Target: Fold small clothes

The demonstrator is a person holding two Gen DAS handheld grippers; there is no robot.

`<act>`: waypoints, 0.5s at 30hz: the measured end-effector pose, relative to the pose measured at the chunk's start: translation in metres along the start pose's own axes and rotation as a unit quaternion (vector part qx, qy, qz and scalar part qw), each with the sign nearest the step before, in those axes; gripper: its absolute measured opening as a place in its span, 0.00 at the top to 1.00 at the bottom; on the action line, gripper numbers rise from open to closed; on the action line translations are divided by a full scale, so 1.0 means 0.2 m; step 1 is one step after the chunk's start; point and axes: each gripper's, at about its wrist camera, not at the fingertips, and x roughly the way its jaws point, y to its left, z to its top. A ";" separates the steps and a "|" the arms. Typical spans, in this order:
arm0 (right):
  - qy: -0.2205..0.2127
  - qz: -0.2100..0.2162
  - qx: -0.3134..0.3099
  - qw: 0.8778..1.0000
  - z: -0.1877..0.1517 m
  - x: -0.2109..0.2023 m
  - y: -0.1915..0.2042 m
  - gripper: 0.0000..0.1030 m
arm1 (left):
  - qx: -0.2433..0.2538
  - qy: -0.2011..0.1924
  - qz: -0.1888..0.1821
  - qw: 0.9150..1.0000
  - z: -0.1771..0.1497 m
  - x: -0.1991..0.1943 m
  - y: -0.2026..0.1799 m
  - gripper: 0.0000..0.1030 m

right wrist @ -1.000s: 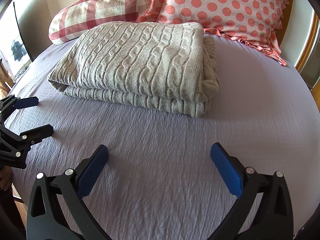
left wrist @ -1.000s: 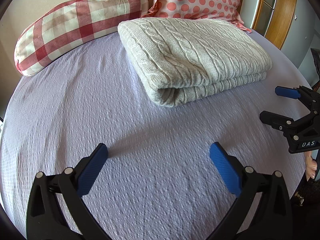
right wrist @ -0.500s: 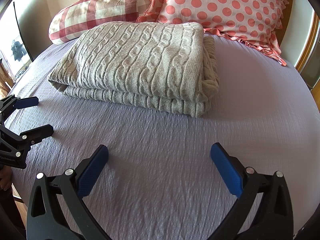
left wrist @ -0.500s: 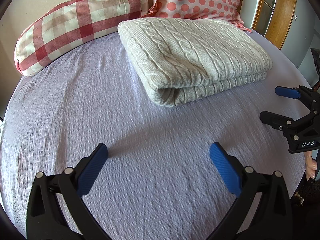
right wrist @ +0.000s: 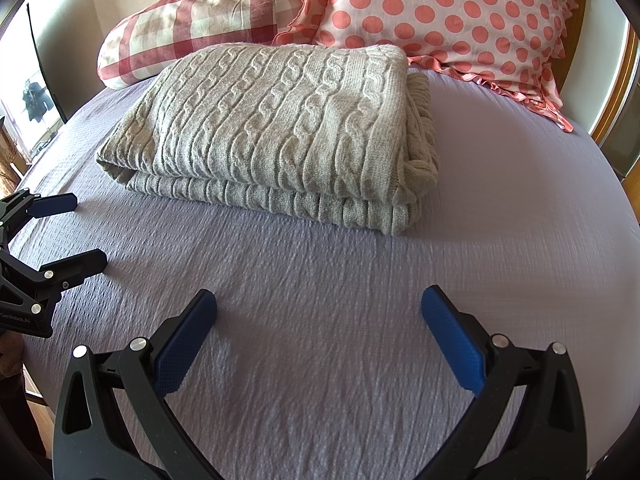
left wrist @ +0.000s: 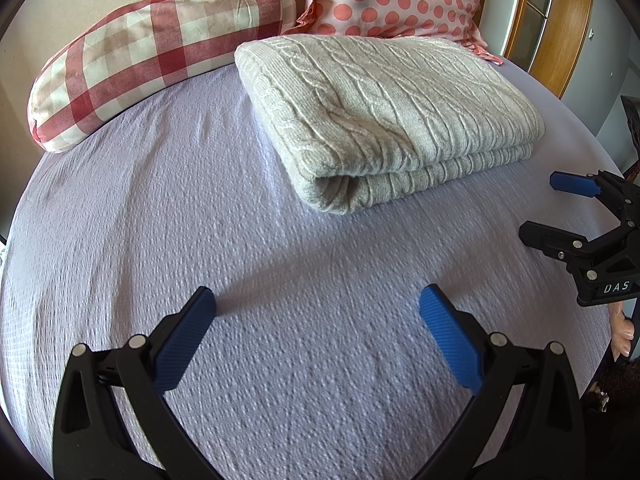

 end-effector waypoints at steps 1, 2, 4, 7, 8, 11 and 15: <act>0.000 0.000 0.000 1.000 0.00 0.00 0.00 0.01 | 0.000 0.000 0.000 1.000 0.00 0.00 0.00 0.02; 0.000 0.000 0.000 1.000 0.00 0.00 0.00 0.01 | 0.000 0.000 0.000 1.000 0.00 0.00 0.00 0.02; 0.000 0.000 0.000 1.000 0.00 0.00 0.00 0.01 | 0.001 0.001 0.000 1.000 0.00 0.00 0.00 0.02; 0.000 0.000 0.000 1.000 0.00 0.00 0.00 0.01 | 0.000 0.001 0.000 1.000 0.00 0.00 0.00 0.02; 0.000 0.000 0.000 1.000 0.00 0.00 0.00 0.01 | 0.000 0.001 0.000 1.000 0.00 0.00 0.00 0.02; 0.000 -0.001 0.001 1.000 0.00 0.00 0.00 0.01 | 0.001 0.000 0.000 1.000 0.00 0.00 0.00 0.02; 0.000 -0.001 0.002 1.000 0.00 0.00 0.00 0.01 | 0.001 0.001 -0.001 1.000 0.00 0.00 0.00 0.02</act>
